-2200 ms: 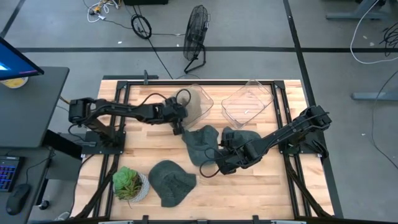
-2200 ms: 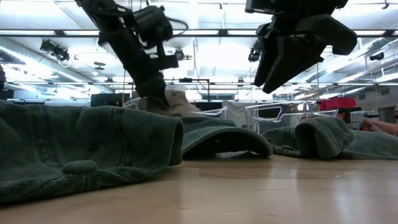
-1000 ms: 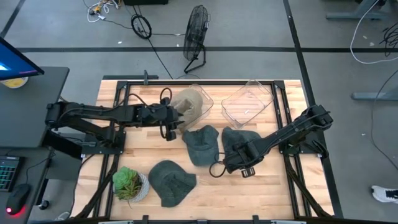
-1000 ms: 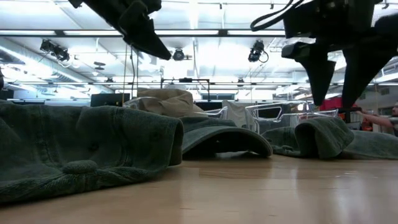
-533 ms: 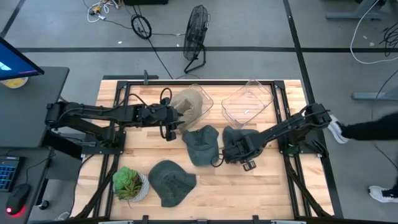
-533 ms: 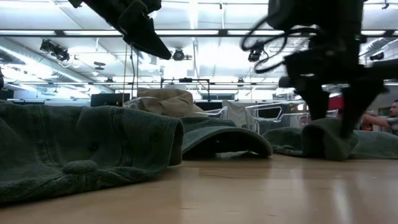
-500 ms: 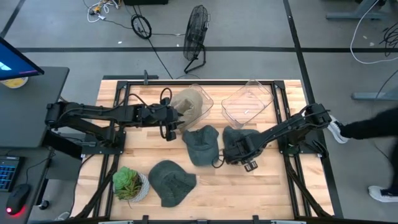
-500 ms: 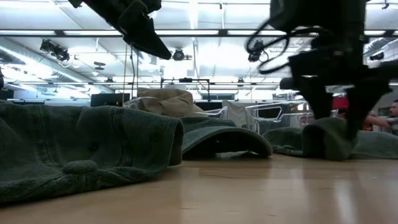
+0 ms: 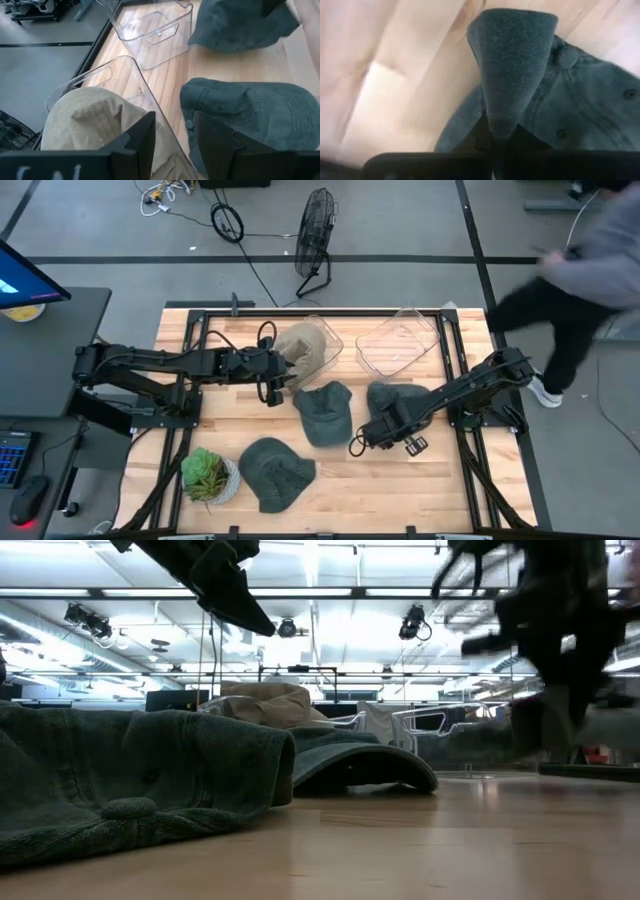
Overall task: Pick & Place hat
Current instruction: Put the top right black cap into the right transparent bin
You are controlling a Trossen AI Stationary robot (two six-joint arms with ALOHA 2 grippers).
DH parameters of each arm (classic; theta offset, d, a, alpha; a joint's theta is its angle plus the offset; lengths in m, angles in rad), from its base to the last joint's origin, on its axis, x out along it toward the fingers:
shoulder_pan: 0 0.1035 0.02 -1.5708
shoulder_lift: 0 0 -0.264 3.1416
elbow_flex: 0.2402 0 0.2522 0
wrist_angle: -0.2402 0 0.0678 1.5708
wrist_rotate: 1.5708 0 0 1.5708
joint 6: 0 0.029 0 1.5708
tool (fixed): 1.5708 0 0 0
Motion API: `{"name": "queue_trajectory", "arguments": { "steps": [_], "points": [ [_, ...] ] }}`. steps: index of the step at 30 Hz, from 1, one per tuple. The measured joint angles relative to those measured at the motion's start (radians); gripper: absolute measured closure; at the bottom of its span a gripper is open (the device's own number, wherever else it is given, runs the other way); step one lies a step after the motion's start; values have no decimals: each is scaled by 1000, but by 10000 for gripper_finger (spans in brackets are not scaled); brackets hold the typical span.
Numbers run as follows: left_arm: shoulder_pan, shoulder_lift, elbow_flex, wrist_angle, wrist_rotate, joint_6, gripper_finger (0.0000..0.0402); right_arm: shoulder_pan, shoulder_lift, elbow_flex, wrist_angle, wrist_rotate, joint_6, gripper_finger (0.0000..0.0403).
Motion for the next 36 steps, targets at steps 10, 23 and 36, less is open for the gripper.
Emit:
{"name": "queue_trajectory", "arguments": {
  "steps": [10,23,36],
  "points": [
    [0,0,0,0,0,0,262,65,-123,184,-356,301,-44,400],
    [0,0,0,3,0,3,262,-60,-392,-1,-341,690,-478,402],
    [0,0,1,5,0,1,262,-399,-457,-374,291,765,-1137,403]
  ]
}}
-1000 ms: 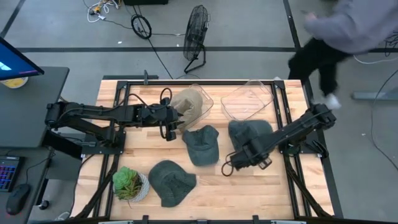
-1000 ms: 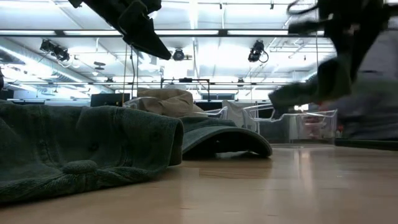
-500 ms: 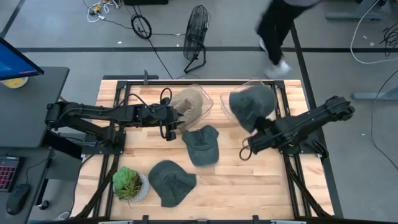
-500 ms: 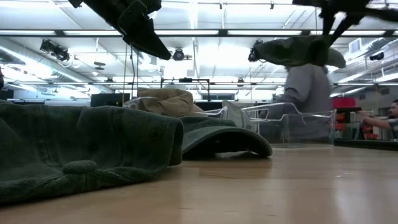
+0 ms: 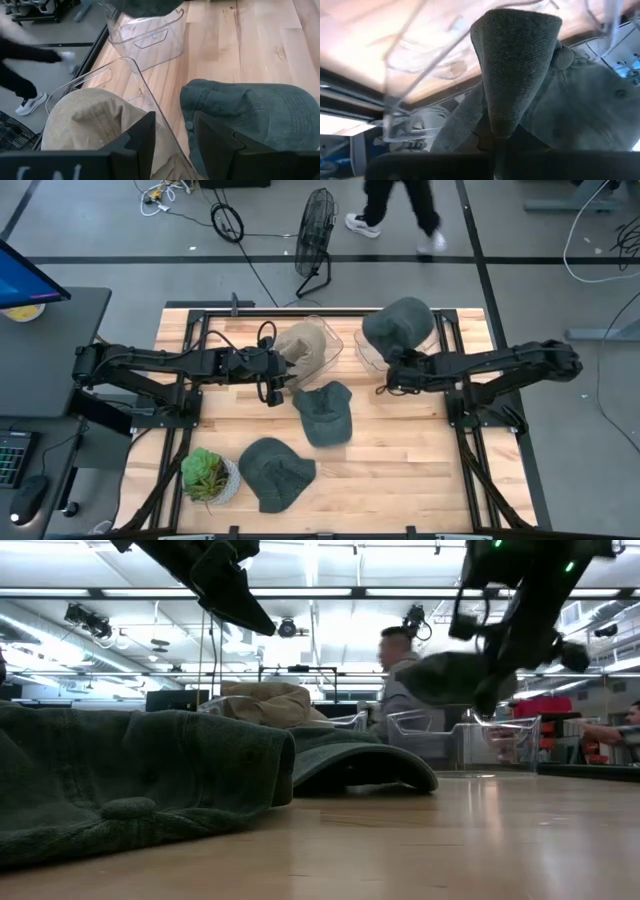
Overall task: Pick & Place hat
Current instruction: Put the top right black cap into the right transparent bin
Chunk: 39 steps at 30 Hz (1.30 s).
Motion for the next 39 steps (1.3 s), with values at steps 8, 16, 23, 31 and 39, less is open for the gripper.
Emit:
{"name": "queue_trajectory", "arguments": {
  "steps": [8,16,23,31,39],
  "points": [
    [0,0,0,0,0,-3,262,-114,0,-69,182,-36,-235,403],
    [0,0,0,0,0,-1,262,-132,0,-133,190,-180,-76,390],
    [0,0,0,0,0,-1,262,-162,0,-140,195,-286,307,371],
    [0,0,0,-1,0,0,262,-189,0,-140,227,-318,433,318],
    [0,0,0,-8,0,-1,262,-141,0,-116,235,-189,585,271]
  ]
}}
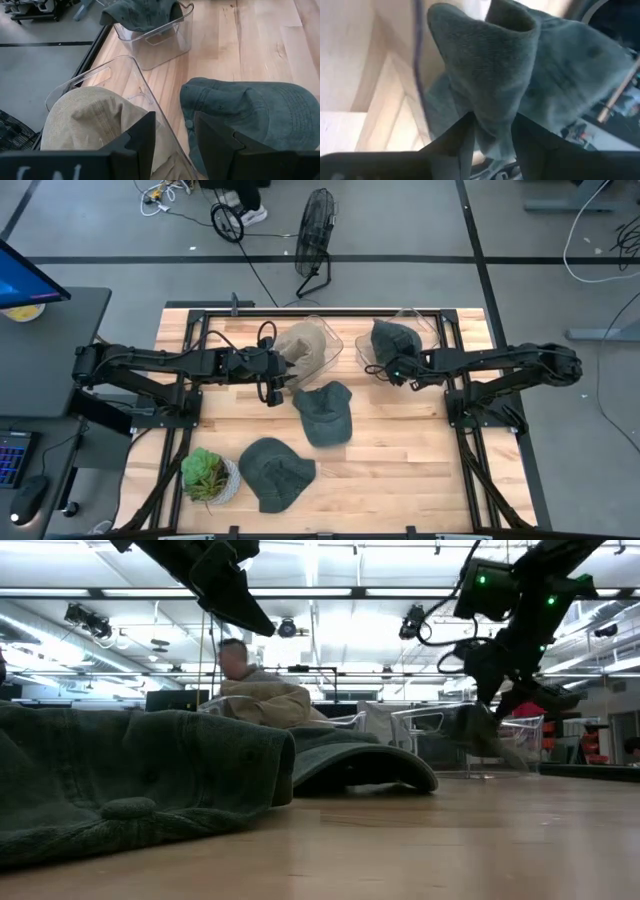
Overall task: Pick & Place hat
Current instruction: Put the top right black cap into the right transparent bin
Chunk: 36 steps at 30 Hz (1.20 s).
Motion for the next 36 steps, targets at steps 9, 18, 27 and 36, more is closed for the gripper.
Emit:
{"name": "queue_trajectory", "arguments": {
  "steps": [9,18,27,36],
  "points": [
    [0,0,0,-21,0,-1,262,97,-2,194,-186,24,206,287],
    [0,0,0,-23,0,0,262,1,-2,248,68,71,309,301],
    [0,0,0,-23,0,1,262,-200,52,137,265,-24,576,393],
    [0,0,0,-22,0,1,262,-263,106,44,210,-185,785,398]
  ]
}}
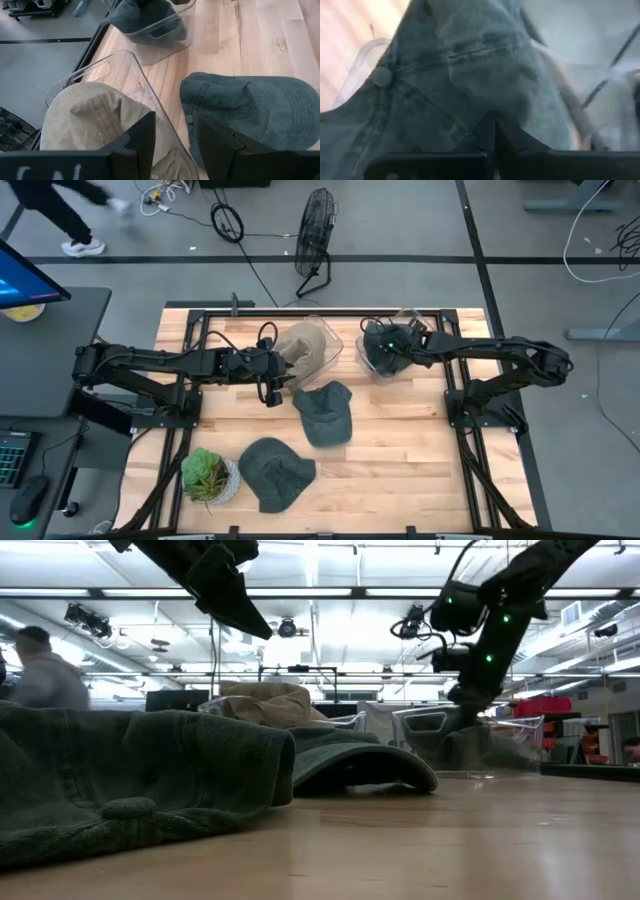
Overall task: Pick & Place hat
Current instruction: Put the top right black cap into the right transparent bin
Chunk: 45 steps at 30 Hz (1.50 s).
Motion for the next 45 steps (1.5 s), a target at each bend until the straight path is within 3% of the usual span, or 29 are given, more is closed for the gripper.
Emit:
{"name": "queue_trajectory", "arguments": {
  "steps": [6,14,17,27,35,45],
  "points": [
    [0,0,0,0,0,0,262,-34,39,-52,18,-104,33,400],
    [0,0,0,0,0,-7,262,-58,116,-99,64,-140,29,401],
    [0,0,0,0,0,-8,262,-58,118,-96,55,-210,1,401],
    [0,0,0,0,0,-8,262,-29,81,134,-233,-243,-20,390],
    [0,0,0,-1,0,-8,262,-27,79,206,-213,-238,-268,332],
    [0,0,0,-46,0,-8,262,62,79,207,-269,-246,-290,228]
  ]
}}
